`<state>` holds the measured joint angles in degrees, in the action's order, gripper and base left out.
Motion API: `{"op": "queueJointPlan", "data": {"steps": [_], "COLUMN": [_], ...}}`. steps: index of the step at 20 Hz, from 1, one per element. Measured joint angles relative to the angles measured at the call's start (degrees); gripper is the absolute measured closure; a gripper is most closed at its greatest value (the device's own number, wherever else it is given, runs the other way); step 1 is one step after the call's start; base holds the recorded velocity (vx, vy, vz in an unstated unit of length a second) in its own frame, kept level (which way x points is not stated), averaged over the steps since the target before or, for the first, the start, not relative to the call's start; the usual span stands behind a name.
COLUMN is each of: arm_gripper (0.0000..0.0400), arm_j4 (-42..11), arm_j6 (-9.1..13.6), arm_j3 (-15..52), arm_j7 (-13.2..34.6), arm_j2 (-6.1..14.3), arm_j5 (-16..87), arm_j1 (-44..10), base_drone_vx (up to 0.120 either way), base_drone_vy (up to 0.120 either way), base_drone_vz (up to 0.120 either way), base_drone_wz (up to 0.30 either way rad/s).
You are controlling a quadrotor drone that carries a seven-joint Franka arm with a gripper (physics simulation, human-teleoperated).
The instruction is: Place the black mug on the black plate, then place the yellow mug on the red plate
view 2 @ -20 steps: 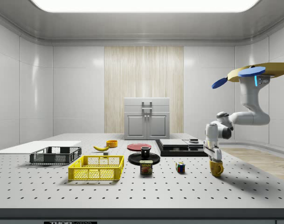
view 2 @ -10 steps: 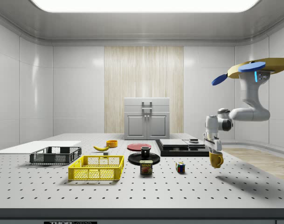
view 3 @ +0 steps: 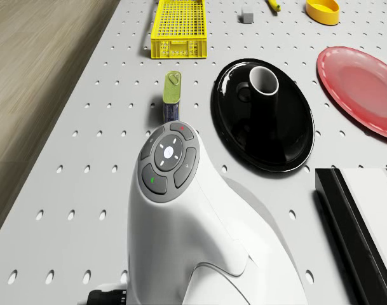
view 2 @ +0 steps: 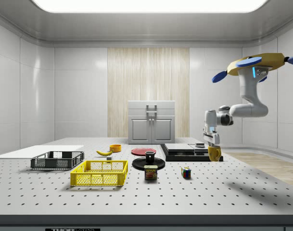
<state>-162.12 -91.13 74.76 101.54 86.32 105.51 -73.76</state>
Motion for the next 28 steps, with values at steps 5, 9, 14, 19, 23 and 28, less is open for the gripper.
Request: {"op": "queueJointPlan", "data": {"steps": [5, 9, 14, 19, 23, 28], "arm_gripper": [0.0290, 0.0290, 0.0290, 0.0290, 0.0290, 0.0290], "arm_j4": [-0.02, -0.02, -0.01, -0.01, 0.00, 0.00], "arm_j6": [-0.10, -0.21, -0.34, -0.47, -0.57, -0.68], "arm_j3": [0.15, 0.20, 0.23, 0.25, 0.27, 0.28], "arm_j7": [0.04, 0.07, 0.10, 0.13, 0.15, 0.18], "arm_j2": [0.16, 0.28, 0.43, 0.57, 0.67, 0.80], "arm_j5": [-0.19, -0.27, -0.35, -0.41, -0.45, -0.51], "arm_j1": [-0.03, -0.07, -0.11, -0.15, -0.18, -0.21], "base_drone_vx": [0.120, 0.120, 0.120, 0.120, 0.120, 0.120], "base_drone_vy": [-0.120, -0.120, -0.120, -0.120, -0.120, -0.120], "base_drone_vz": [0.096, 0.000, 0.000, 0.048, 0.000, 0.000], "base_drone_wz": [0.000, 0.000, 0.000, 0.000, 0.000, 0.000]}}
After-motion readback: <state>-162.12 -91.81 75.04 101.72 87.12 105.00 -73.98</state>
